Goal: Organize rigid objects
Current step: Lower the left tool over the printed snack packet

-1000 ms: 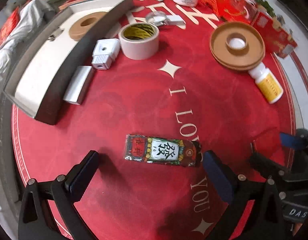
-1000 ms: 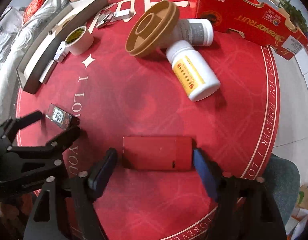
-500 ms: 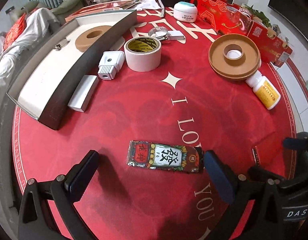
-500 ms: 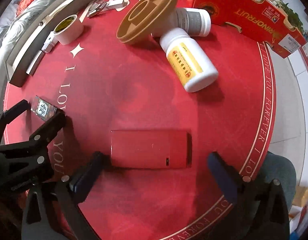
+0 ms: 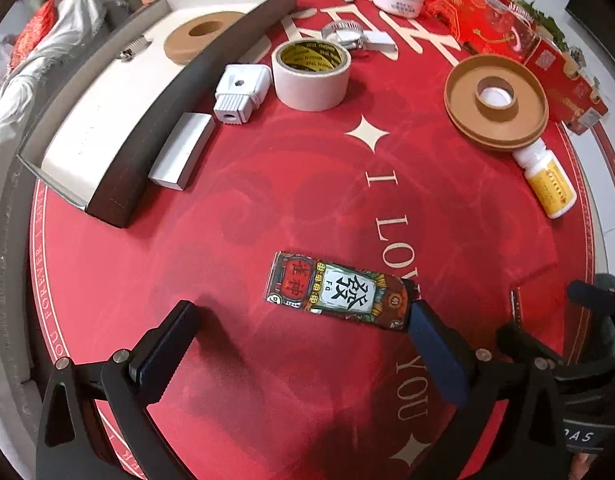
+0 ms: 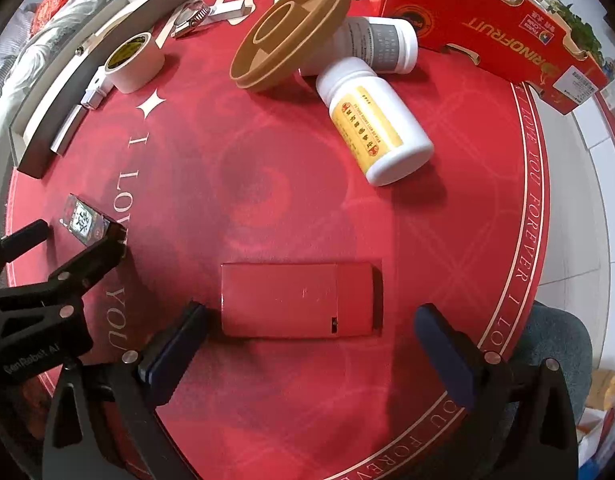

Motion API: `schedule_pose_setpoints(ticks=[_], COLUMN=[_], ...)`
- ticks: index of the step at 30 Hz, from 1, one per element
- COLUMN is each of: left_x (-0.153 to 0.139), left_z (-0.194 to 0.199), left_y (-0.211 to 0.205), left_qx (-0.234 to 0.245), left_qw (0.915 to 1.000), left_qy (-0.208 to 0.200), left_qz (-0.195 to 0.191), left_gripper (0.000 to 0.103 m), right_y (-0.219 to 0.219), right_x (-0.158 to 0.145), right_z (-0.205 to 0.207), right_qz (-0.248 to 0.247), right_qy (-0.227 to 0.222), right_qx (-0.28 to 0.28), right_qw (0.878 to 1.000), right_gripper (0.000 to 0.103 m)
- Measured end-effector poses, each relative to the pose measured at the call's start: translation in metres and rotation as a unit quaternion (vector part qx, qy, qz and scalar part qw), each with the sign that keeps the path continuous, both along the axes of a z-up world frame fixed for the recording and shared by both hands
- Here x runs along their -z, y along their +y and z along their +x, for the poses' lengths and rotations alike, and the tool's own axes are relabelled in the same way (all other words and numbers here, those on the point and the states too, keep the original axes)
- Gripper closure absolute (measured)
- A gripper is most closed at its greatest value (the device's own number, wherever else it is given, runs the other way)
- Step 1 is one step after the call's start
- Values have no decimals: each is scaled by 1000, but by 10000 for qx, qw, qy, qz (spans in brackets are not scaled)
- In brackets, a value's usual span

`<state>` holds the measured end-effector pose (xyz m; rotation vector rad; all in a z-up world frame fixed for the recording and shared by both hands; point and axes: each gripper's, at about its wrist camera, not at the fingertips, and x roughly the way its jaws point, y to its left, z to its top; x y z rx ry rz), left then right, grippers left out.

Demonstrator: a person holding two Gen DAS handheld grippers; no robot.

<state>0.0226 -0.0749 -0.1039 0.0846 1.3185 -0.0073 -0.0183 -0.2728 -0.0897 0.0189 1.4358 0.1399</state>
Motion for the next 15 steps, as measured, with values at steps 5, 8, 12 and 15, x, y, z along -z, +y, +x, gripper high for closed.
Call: schedule_pose_setpoints(ticks=[5, 8, 12, 15], left_x=[6, 10, 12, 12], left_z=[26, 40, 50, 53], left_y=[2, 1, 0, -1], left_qx=[-179, -141, -49, 88], left_qw=[9938, 9883, 9850, 9870], left_qy=[1092, 1519, 1719, 1601], left_qz=[52, 93, 132, 141], left_gripper=[0, 0, 0, 0], right_y=[1, 1, 0, 1], right_x=[0, 0, 0, 0], right_z=[-1, 0, 0, 0], right_qz=[-2, -3, -4, -2], right_qy=[-4, -4, -5, -3], right_qx=[3, 4, 1, 9], right_qw=[10000, 10000, 10000, 10000], right_gripper=[0, 0, 0, 0])
